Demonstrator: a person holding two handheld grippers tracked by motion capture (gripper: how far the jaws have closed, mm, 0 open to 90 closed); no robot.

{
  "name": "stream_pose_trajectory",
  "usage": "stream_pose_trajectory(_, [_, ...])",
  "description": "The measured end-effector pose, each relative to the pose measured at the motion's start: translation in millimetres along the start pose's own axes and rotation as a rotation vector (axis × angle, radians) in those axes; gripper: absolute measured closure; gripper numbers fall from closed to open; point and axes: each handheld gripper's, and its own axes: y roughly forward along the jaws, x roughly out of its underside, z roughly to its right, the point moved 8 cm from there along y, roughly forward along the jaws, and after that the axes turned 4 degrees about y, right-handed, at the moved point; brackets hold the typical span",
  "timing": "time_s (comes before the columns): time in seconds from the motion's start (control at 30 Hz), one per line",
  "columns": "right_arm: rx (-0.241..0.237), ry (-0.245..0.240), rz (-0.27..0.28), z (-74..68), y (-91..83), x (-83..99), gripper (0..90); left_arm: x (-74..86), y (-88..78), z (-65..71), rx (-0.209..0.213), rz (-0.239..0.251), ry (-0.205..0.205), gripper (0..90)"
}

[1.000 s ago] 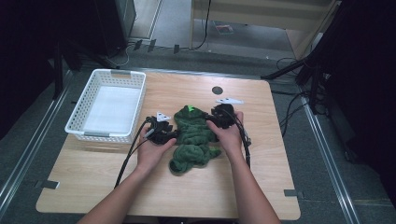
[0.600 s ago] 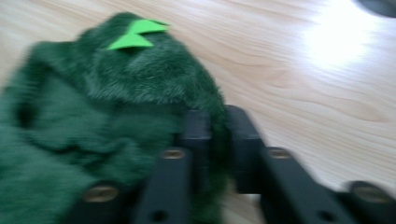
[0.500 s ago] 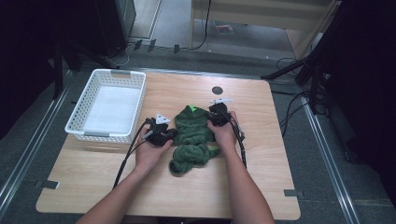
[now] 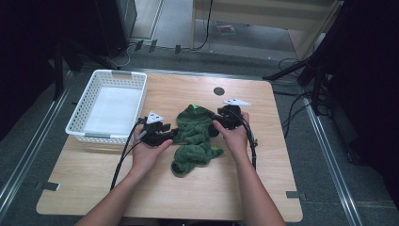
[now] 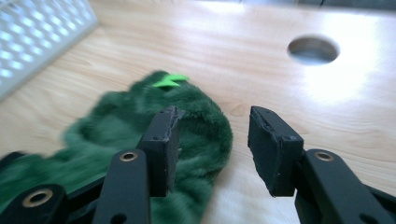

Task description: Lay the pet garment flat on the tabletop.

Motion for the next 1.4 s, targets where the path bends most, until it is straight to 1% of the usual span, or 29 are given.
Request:
stream_pose_trajectory(0.07, [-0.020, -0.005, 0.021, -5.7, -17.3, 0.9, 52.3, -4.0, -13.3, 5.5, 0.017, 0.029, 0.002, 56.0])
stream_pose_trajectory(0.17, [-0.053, -0.017, 0.034, -22.6, -46.8, 13.2, 52.1, -1.7, -24.9, 19.8, 0.057, 0.035, 0.017, 54.6])
stream_pose_trajectory(0.23, [-0.103, -0.031, 0.036, -36.6, -61.1, 24.9, 50.7, 7.5, -30.7, 32.2, 0.083, 0.012, 0.032, 53.0])
stream_pose_trajectory(0.27, [-0.120, -0.047, 0.037, -44.8, -68.6, 32.8, 50.6, 16.2, -33.4, 39.9, 0.102, -0.012, 0.043, 52.1])
stream_pose_trajectory(0.3, [-0.158, -0.054, 0.050, -56.8, -77.4, 42.7, 50.6, 24.6, -35.5, 43.8, 0.106, -0.038, 0.048, 50.5])
stream_pose_trajectory(0.33, [-0.203, -0.071, 0.042, -68.2, -81.7, 51.1, 50.3, 30.5, -37.5, 45.7, 0.109, -0.043, 0.037, 49.6])
stream_pose_trajectory(0.37, [-0.229, -0.095, 0.027, -76.9, -83.7, 57.6, 50.3, 39.2, -40.9, 47.6, 0.123, -0.037, 0.001, 49.9])
stream_pose_trajectory(0.4, [-0.260, -0.145, 0.004, -91.2, -84.1, 67.1, 50.3, 44.9, -43.6, 46.7, 0.114, -0.037, -0.008, 50.1])
stream_pose_trajectory(0.43, [-0.279, -0.188, -0.032, -102.7, -82.1, 73.8, 49.8, 50.0, -46.9, 44.3, 0.094, -0.041, -0.011, 50.2])
stream_pose_trajectory(0.47, [-0.282, -0.244, -0.052, -113.2, -80.1, 78.5, 49.9, 54.1, -51.5, 42.1, 0.082, -0.033, -0.021, 50.6])
stream_pose_trajectory(0.5, [-0.277, -0.284, -0.055, -123.2, -78.4, 81.3, 51.9, 57.6, -55.5, 40.8, 0.071, -0.025, -0.034, 51.2])
stream_pose_trajectory(0.53, [-0.282, -0.304, -0.054, -130.2, -75.9, 82.2, 53.1, 64.4, -60.6, 39.3, 0.064, -0.026, -0.039, 52.1])
stream_pose_trajectory(0.57, [-0.292, -0.325, -0.067, -140.6, -70.7, 84.2, 53.7, 70.0, -62.6, 38.0, 0.052, -0.033, -0.028, 52.8])
stream_pose_trajectory(0.6, [-0.283, -0.346, -0.070, -147.2, -64.6, 86.0, 55.6, 73.8, -63.3, 37.0, 0.047, -0.042, -0.020, 53.1])
stream_pose_trajectory(0.63, [-0.263, -0.369, -0.078, -149.9, -58.8, 87.7, 57.0, 78.4, -63.3, 35.6, 0.049, -0.051, -0.021, 54.3])
stream_pose_trajectory(0.7, [-0.234, -0.375, -0.117, -155.3, -42.5, 94.1, 57.3, 84.7, -60.8, 32.8, 0.051, -0.064, -0.034, 57.7])
stream_pose_trajectory(0.77, [-0.198, -0.369, -0.146, -154.8, -32.7, 99.2, 58.5, 87.7, -58.2, 31.7, 0.058, -0.066, -0.033, 60.8])
stream_pose_trajectory(0.8, [-0.192, -0.373, -0.164, -154.0, -28.5, 102.5, 60.4, 89.0, -57.3, 31.3, 0.061, -0.067, -0.029, 61.9])
stream_pose_trajectory(0.87, [-0.157, -0.373, -0.182, -149.6, -23.3, 108.9, 76.2, 90.5, -56.6, 31.2, 0.073, -0.073, -0.035, 62.5])
stream_pose_trajectory(0.9, [-0.167, -0.355, -0.178, -148.7, -23.4, 110.3, 82.8, 90.1, -56.7, 31.7, 0.077, -0.069, -0.037, 62.4])
stream_pose_trajectory(0.97, [-0.189, -0.314, -0.163, -145.9, -26.9, 108.4, 87.6, 89.4, -56.2, 32.7, 0.080, -0.071, -0.027, 62.4])
stream_pose_trajectory(1.03, [-0.196, -0.271, -0.128, -142.3, -32.8, 102.4, 88.2, 88.4, -54.8, 35.8, 0.091, -0.070, -0.027, 61.9])
stream_pose_trajectory(1.13, [-0.224, -0.198, -0.036, -135.3, -52.7, 86.5, 87.7, 87.0, -51.9, 44.9, 0.125, -0.075, -0.013, 59.0])
stream_pose_trajectory(1.17, [-0.233, -0.180, -0.009, -133.1, -59.1, 82.5, 87.4, 86.8, -50.2, 49.3, 0.138, -0.078, 0.000, 57.5])
stream_pose_trajectory(1.2, [-0.236, -0.159, 0.026, -128.6, -68.0, 77.5, 87.1, 86.9, -48.5, 53.3, 0.144, -0.083, 0.020, 56.3])
stream_pose_trajectory(1.23, [-0.240, -0.122, 0.046, -123.8, -77.7, 74.3, 86.7, 87.4, -45.8, 57.6, 0.144, -0.090, 0.048, 56.1])
stream_pose_trajectory(1.3, [-0.241, -0.047, 0.104, -108.7, -99.5, 70.5, 86.5, 88.0, -42.4, 62.5, 0.138, -0.099, 0.080, 56.8])
stream_pose_trajectory(1.33, [-0.239, -0.004, 0.119, -100.8, -108.4, 71.5, 86.4, 88.3, -41.4, 63.8, 0.140, -0.107, 0.093, 57.4])
stream_pose_trajectory(1.4, [-0.224, 0.068, 0.148, -85.1, -122.7, 76.3, 86.4, 87.8, -39.4, 64.7, 0.134, -0.110, 0.096, 58.6])
